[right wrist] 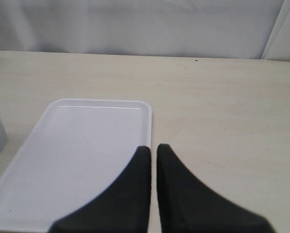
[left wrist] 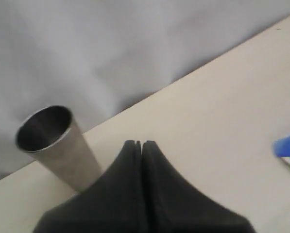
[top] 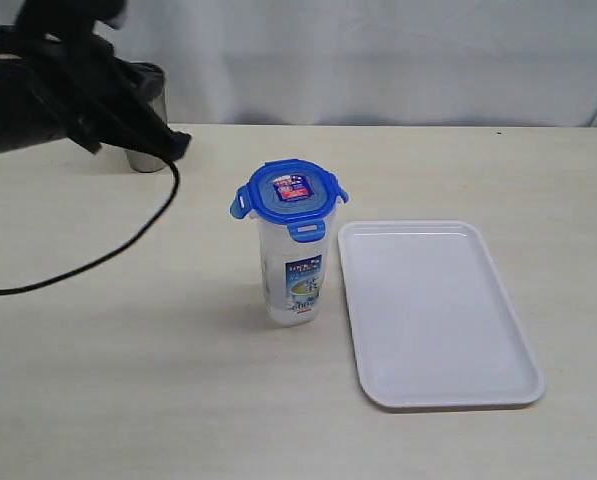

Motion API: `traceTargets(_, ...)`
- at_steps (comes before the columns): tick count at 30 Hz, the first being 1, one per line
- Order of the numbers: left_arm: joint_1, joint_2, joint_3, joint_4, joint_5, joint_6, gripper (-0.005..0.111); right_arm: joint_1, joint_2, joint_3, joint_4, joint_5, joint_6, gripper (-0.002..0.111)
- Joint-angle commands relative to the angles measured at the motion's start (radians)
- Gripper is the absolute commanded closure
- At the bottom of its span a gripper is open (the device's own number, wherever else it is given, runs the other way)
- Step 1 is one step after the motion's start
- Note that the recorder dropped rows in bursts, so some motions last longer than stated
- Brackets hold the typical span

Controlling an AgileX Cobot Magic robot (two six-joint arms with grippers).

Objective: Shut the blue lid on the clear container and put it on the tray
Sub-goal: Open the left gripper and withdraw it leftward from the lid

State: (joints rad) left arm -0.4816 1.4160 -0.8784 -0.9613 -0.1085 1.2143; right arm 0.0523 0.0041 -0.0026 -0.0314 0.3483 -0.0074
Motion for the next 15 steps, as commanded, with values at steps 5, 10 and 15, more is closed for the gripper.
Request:
traceTargets(5,0.139,-0.007,0.108,0.719,-0.577,-0.957,0.107,-0.004,-0.004,0.003,0.001,-0.002,-0.003,0.104)
traceTargets(10,0.28,0.039,0.156,1.262,-0.701,-1.473,0.107,-0.004,-0.004,0.003,0.001,-0.002,-0.003,0.104)
traceTargets(15,0.424,0.096,0.156,1.797,-0.753,-1.783,0.107,-0.004,-0.004,0.003,0.001,-0.002,-0.003,0.104)
